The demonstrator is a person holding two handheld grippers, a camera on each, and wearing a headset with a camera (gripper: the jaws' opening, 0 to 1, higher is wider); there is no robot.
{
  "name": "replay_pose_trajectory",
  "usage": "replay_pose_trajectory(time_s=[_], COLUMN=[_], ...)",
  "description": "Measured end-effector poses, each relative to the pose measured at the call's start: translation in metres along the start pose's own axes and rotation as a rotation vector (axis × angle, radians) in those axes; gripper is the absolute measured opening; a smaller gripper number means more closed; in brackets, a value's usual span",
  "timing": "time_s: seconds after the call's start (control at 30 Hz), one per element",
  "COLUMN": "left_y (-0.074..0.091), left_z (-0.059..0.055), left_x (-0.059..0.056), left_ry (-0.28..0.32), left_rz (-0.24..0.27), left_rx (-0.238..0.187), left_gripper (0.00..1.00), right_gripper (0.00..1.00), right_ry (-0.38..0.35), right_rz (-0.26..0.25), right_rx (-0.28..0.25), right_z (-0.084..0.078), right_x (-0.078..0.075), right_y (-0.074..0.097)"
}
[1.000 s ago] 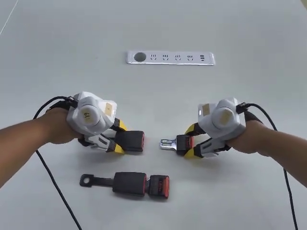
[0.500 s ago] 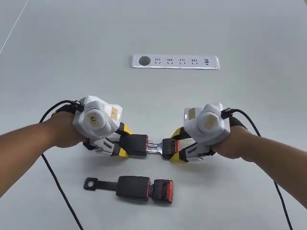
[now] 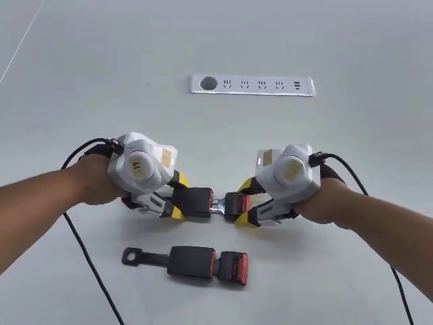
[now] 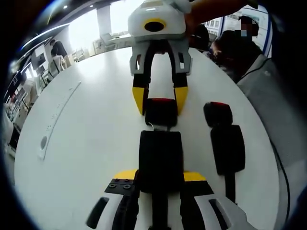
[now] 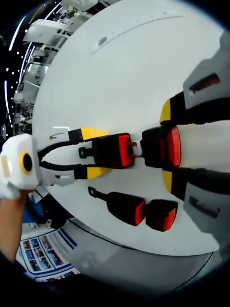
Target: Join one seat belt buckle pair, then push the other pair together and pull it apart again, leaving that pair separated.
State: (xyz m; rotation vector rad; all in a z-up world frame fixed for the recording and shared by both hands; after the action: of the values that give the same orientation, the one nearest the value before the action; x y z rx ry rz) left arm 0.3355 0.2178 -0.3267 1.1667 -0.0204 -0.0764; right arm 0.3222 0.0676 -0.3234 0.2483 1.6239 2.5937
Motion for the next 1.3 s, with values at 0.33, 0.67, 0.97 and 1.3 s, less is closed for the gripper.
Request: replay_pose_trajectory(time_s=[0.33,0.67,0.97,1.3], left_y=[0.000,0.000,0.008,0.012], left_z=[0.001,0.003,0.010,0.012], left_x=[0.002,0.004,-0.004,-0.007], left_ry=[-0.012,-0.025,-0.023,-0.014], left_rz=[-0.009,-0.017,-0.016,-0.016], left_rx=[0.006,0.028,0.037,0.033], left_gripper=[0.33,0.32,0.32,0.32], right_gripper=[0.33,0.33,0.33,0.33], right_ry=[-0.048,-0.065,-0.060,-0.032], right_rz=[0.000,-0.016,-0.023,-0.030], right_rx=[-0.044,-0.037,-0.024,0.004], right_z=[0.008,0.017,0.017,0.018], right_x=[0.001,0.002,0.002,0.002], right_y=[-0.005,-0.009,-0.009,-0.009])
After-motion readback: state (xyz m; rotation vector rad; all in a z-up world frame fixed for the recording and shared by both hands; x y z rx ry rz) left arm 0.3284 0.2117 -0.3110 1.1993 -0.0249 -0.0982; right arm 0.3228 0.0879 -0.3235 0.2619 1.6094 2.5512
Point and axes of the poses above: the centre of the closed fingertips' face, and the gripper's own axes: y roughly backward along the fingers, x roughly to its left, z roughly out of its top, the point moved 6 cm from there along y, roughly backward along the fingers, and after that the axes turned 12 degrees about x, right-handed, at the moved point
